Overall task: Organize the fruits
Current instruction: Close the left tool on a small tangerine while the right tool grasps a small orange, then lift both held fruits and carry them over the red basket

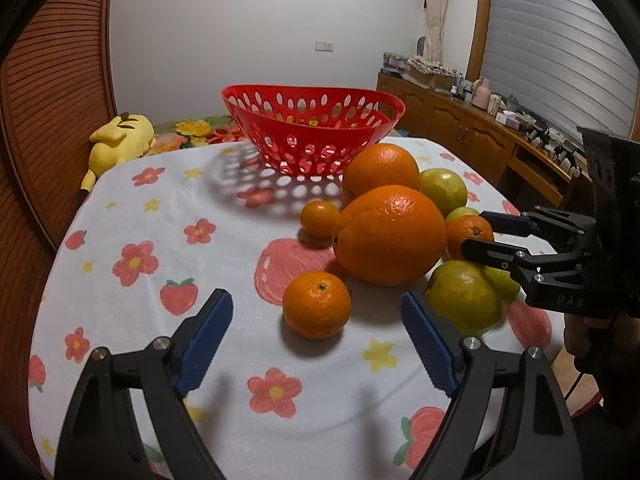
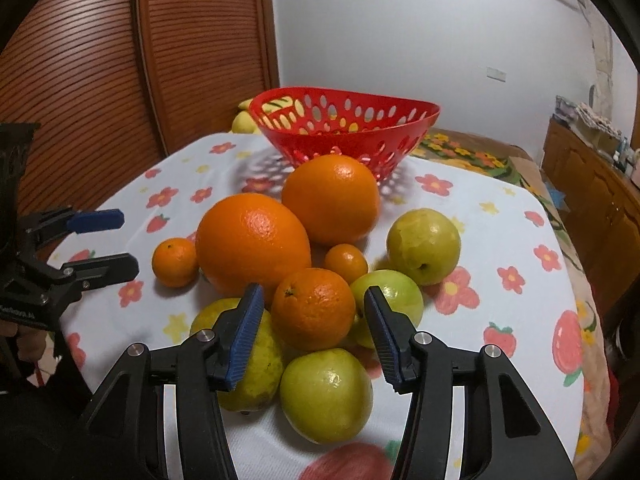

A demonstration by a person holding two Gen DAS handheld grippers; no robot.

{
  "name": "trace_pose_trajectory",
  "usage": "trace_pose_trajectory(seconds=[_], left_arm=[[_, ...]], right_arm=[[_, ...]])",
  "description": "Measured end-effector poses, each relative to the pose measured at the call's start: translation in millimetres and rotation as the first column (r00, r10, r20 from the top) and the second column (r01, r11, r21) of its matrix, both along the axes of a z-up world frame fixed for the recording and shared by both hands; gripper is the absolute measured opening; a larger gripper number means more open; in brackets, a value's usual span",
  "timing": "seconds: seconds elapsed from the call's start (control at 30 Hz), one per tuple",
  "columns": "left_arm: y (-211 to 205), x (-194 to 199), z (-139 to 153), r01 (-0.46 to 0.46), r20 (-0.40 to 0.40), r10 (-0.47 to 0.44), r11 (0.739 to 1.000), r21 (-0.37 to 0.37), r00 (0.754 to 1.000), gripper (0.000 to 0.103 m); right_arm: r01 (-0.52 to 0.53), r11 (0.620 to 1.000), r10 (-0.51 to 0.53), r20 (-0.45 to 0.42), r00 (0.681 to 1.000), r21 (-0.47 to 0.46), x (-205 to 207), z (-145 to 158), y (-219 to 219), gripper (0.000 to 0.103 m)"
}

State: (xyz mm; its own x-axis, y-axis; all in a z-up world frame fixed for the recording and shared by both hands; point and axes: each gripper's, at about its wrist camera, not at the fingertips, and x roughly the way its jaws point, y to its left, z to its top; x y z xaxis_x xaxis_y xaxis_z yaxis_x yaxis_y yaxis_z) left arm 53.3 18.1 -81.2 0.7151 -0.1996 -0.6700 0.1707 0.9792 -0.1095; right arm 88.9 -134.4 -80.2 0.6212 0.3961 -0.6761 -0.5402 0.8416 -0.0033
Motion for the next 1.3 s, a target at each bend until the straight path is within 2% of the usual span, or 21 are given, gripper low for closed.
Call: trace_pose_trajectory(seconds=[0.07, 0.13, 0.3, 0.47, 0.53, 0.8, 0.9, 0.97, 1.03, 1.17, 1.3], left_arm=[[-1, 2, -2, 0.006, -0.007, -0.006, 1.0, 0.003, 1.0, 0.084], [-1, 5, -5, 0.014, -0.02, -0.014, 1.0, -0.002, 1.0, 0.077], [0, 11, -14, 0.022, -0.058, -0.024, 0.999, -0.032, 0.998, 0.075], [0, 16, -19, 0.028, -0.076, -0.03, 0.999, -0.034, 0.997, 0.073], [-1, 19, -21, 0.03, -0.081, -0.032, 0.999, -0.031, 0.996, 0.067], [3, 32, -24, 0.034, -0.111, -0.04, 0.998, -0.056, 0.993, 0.056], [3, 36, -29, 0.039, -0.131, -0.047, 0.997, -0.061, 0.99, 0.055], [3, 37, -31, 0.044, -0.137, -0.053, 0.997, -0.069, 0.989, 0.049], [3, 38, -31, 0.048, -0.135, -0.058, 0.996, -0.077, 0.989, 0.045], [4, 38, -29, 0.054, -0.131, -0.064, 0.995, -0.083, 0.989, 0.043], [8, 35, -14, 0.049, -0.091, -0.057, 0.995, -0.09, 0.994, 0.043]], right_arm=[[-0.004, 1.0, 0.004, 0.008, 1.0, -0.017, 0, 0, 3, 0.053], [-0.008, 0.999, 0.009, 0.009, 1.0, -0.035, 1, -1, 6, 0.05], [-0.02, 0.997, 0.022, 0.025, 0.999, -0.075, 1, -2, 9, 0.045], [-0.025, 0.997, 0.027, 0.037, 0.999, -0.072, 0, -1, 9, 0.044], [-0.027, 0.998, 0.029, 0.041, 0.999, -0.059, 0, 2, 8, 0.043], [-0.023, 0.999, 0.024, 0.041, 0.999, -0.038, 2, 8, 2, 0.043], [-0.018, 0.999, 0.02, 0.041, 0.999, -0.035, 3, 10, -1, 0.043], [-0.017, 0.999, 0.019, 0.041, 0.999, -0.035, 3, 11, -1, 0.043], [-0.017, 0.999, 0.018, 0.041, 0.999, -0.032, 4, 13, -2, 0.043], [-0.019, 1.0, 0.02, 0.044, 0.999, -0.024, 4, 17, -4, 0.043], [-0.021, 1.0, 0.021, 0.052, 0.998, -0.018, 5, 23, -4, 0.043]])
